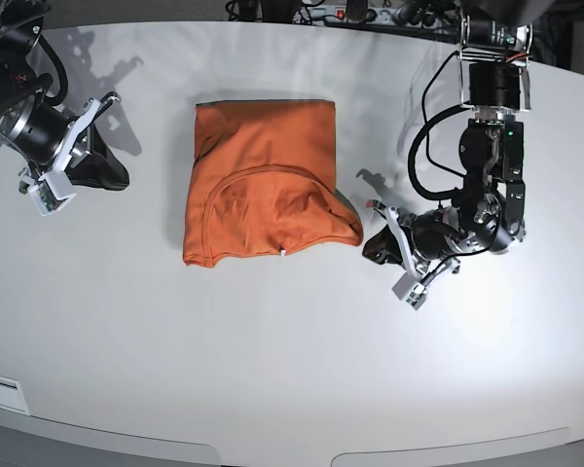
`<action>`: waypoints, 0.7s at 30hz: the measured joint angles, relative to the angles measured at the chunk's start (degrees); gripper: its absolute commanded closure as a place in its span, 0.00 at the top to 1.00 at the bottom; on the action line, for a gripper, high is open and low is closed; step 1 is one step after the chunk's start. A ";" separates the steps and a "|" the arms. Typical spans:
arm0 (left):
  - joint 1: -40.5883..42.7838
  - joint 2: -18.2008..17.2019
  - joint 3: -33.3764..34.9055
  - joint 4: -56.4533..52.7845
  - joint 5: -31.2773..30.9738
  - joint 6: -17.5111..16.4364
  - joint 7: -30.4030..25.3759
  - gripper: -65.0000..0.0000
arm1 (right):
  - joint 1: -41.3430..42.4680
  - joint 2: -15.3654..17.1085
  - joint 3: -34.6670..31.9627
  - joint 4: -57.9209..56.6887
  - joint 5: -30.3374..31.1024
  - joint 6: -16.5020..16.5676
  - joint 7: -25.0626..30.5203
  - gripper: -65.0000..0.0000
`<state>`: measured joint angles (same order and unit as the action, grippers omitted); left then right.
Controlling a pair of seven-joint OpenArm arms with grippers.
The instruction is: Fold the T-shirt properly
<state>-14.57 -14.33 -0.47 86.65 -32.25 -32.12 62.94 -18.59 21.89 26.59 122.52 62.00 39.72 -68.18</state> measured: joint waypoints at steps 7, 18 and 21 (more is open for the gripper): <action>1.18 -4.37 -3.04 3.91 -25.35 -3.98 7.93 0.00 | 0.02 0.02 8.87 2.73 7.78 0.02 0.33 0.00; 6.86 -11.43 -8.98 9.16 -51.30 -7.48 17.09 0.00 | -6.40 0.00 22.12 2.86 22.05 0.00 -9.11 0.00; 11.19 -14.03 -8.96 14.19 -51.21 -7.52 17.51 0.00 | -10.97 -0.15 24.57 2.89 21.35 0.04 -13.51 0.00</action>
<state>-3.38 -28.36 -9.43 100.84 -83.46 -39.64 80.44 -29.56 21.74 51.16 125.40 83.35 39.77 -81.69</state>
